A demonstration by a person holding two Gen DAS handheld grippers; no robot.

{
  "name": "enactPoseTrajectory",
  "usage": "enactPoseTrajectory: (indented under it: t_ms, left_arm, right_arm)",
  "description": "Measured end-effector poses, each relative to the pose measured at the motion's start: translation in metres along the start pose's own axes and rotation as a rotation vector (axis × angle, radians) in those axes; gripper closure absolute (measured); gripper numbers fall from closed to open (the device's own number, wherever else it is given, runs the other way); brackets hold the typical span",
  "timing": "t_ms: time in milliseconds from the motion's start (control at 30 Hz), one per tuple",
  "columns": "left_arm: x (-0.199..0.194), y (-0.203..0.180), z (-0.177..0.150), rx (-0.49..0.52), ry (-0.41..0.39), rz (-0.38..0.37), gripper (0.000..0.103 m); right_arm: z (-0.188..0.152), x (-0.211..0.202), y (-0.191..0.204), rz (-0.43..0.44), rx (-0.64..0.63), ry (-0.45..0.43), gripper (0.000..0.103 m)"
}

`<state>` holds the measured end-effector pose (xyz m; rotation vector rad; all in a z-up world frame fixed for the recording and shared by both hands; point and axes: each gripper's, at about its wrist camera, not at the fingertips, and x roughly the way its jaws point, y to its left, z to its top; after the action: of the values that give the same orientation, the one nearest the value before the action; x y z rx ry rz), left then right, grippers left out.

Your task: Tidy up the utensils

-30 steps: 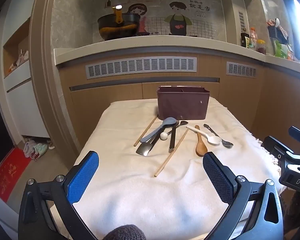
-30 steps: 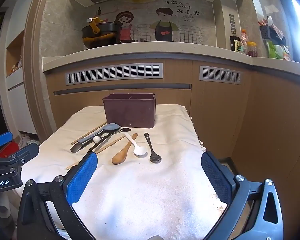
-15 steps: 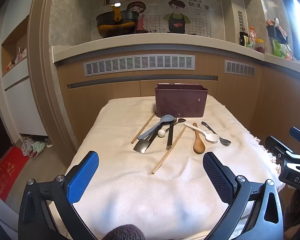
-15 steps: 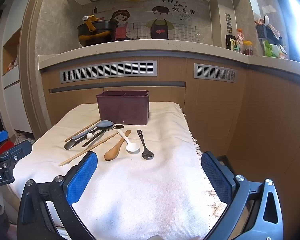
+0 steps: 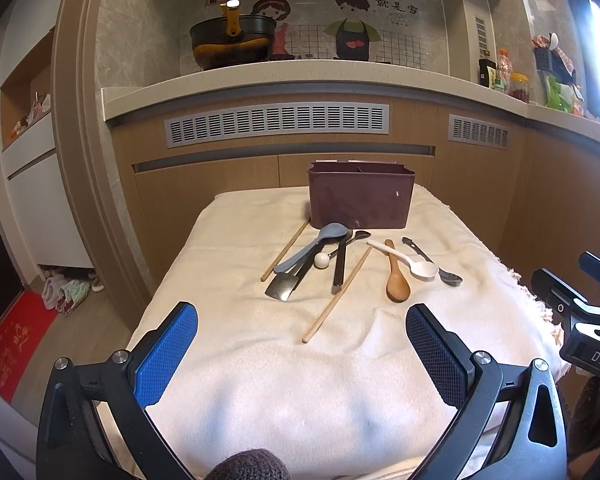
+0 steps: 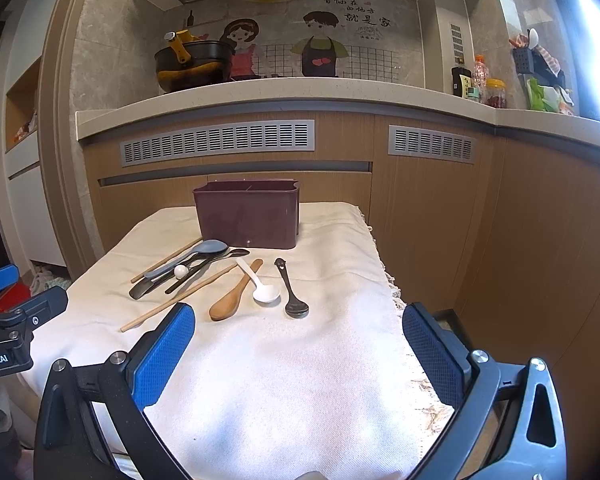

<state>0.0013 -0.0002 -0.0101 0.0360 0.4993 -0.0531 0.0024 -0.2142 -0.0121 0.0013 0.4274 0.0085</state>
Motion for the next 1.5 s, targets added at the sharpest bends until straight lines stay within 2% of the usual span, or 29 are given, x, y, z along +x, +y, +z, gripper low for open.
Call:
enactPoseTrajectory:
  t_ms: [1500]
  left_arm:
    - [0.011, 0.001, -0.003, 0.005, 0.052, -0.001, 0.000]
  right_arm:
    - [-0.001, 0.000, 0.004, -0.003, -0.002, 0.004, 0.000]
